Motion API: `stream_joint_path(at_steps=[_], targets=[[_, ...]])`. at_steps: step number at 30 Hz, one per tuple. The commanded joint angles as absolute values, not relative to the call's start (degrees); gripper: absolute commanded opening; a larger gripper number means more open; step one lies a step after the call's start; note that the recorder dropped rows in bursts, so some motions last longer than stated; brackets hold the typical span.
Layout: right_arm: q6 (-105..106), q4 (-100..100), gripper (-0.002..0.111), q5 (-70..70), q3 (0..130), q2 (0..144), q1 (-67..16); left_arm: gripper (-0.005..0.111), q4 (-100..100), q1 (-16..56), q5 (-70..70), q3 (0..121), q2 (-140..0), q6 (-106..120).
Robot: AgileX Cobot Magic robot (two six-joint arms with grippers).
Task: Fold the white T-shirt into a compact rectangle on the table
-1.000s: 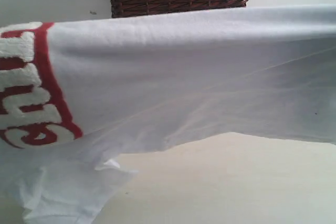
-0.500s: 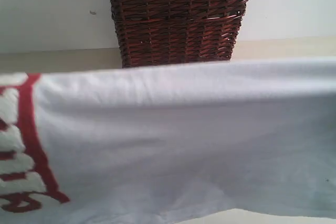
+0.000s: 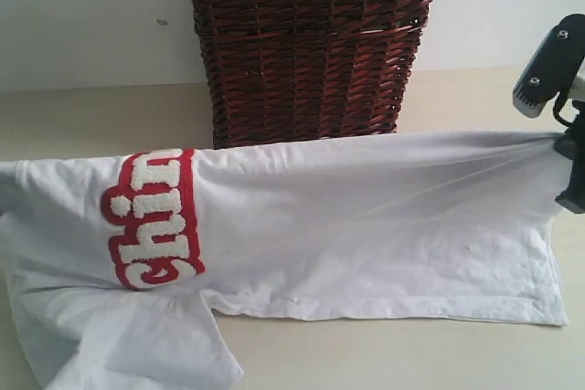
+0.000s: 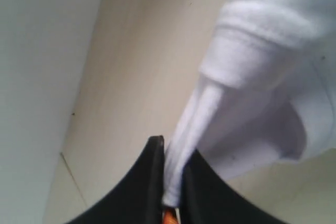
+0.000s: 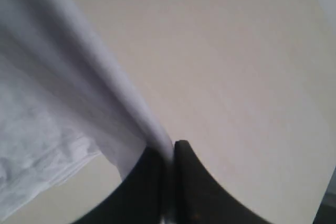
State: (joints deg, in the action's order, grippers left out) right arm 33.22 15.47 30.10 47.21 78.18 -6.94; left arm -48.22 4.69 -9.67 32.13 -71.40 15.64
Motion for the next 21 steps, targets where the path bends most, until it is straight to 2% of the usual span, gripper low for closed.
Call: stream_joint_path(at_steps=[1,5,9,13,16,17,18,19,20,21], targets=[[32.66,17.09,0.009,19.68,47.13,82.83,-6.65,0.024,-49.67,1.1,-1.19,34.64,-77.67,11.0],[30.65,17.09,0.024,8.8,47.13,85.45,-5.82,0.053,-49.51,-0.24,0.49,38.18,-80.93,7.72],[26.24,16.43,0.034,0.32,47.45,87.33,-3.6,0.055,-46.4,-1.83,0.54,40.83,-83.33,6.44],[22.22,16.43,0.034,0.55,48.94,89.2,-1.88,0.051,-45.5,-2.71,2.37,40.98,-84.47,5.22],[16.02,16.43,0.034,0.4,49.32,89.56,-1.33,0.039,-45.12,-2.71,3.02,40.87,-84.73,0.0],[10.02,16.43,0.033,1.78,49.98,89.56,-1.33,0.024,-44.69,-2.39,3.02,40.87,-84.62,-8.14],[7.57,16.43,0.032,3.01,50.29,89.56,-1.33,0.017,-44.59,-2.01,2.79,40.87,-84.62,-13.12],[2.07,16.43,0.022,7.67,51.38,89.46,-1.33,0.0,-44.69,-0.5,1.18,40.87,-84.62,-21.46],[0.89,16.04,0.016,10.57,52.05,89.46,-1.33,0.0,-44.69,0.36,0.0,40.87,-84.62,-23.0],[1.28,13.62,0.0,18.27,54.11,89.87,-1.33,0.0,-44.69,3.36,-4.58,41.59,-84.62,-24.44]])
